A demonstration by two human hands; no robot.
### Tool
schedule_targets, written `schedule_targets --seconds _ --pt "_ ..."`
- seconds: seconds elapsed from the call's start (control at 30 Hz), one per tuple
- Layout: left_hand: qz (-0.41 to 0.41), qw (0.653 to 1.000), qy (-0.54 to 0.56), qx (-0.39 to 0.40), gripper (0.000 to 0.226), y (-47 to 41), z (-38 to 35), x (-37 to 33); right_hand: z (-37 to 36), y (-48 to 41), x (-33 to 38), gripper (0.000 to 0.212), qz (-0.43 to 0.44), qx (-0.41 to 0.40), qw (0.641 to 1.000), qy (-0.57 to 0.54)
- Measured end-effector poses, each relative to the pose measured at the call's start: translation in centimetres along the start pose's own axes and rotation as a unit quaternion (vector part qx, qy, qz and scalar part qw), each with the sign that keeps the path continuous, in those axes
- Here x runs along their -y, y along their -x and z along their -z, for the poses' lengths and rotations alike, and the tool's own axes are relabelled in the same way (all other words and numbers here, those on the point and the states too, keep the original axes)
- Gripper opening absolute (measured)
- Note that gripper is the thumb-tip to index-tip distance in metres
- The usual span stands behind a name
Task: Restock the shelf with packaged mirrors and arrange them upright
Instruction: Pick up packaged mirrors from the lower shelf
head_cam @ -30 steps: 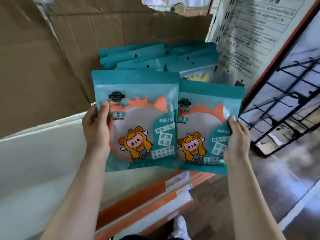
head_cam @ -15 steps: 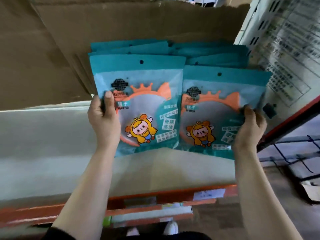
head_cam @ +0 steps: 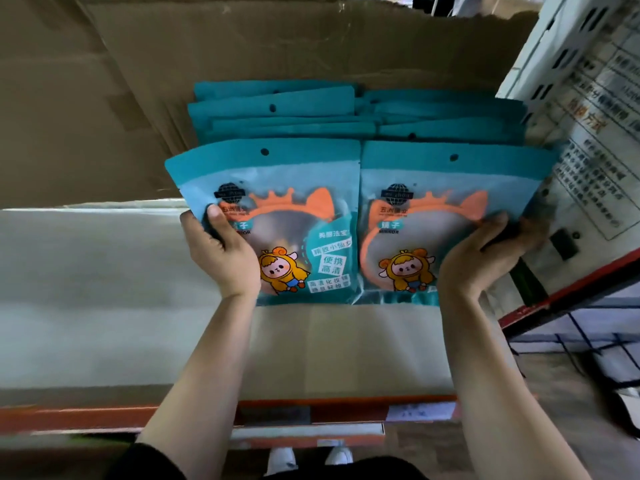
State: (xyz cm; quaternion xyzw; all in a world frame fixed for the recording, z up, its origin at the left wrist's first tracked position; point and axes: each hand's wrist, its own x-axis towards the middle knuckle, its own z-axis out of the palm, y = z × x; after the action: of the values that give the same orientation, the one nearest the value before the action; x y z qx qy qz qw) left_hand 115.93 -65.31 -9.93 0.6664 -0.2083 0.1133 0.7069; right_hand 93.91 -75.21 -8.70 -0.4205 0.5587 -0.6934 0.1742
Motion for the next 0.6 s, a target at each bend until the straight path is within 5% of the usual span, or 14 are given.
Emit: schedule_targets --seconds 0.13,0.23,0.43,0.6 --pt "0.007 0.999 0.028 0.019 0.029 0.2 0.3 -0.5 -0.5 0.3 -1.0 0.047 -0.013 0.037 0.999 -0.003" --pt "0.028 0.993 0.064 0.092 0.061 0.5 1.1 0.0 -0.3 1.0 -2.3 0.068 0.003 0.080 0.996 0.044" --pt "-0.082 0.961 -0.155 0.216 0.123 1.8 3.0 1.2 0.8 4.0 -2.2 0.097 0.073 0.176 0.973 0.129" --pt "-0.074 0.904 -0.239 0.346 0.134 2.3 3.8 0.8 2.8 5.1 -2.4 0.119 0.055 0.241 0.942 0.228"
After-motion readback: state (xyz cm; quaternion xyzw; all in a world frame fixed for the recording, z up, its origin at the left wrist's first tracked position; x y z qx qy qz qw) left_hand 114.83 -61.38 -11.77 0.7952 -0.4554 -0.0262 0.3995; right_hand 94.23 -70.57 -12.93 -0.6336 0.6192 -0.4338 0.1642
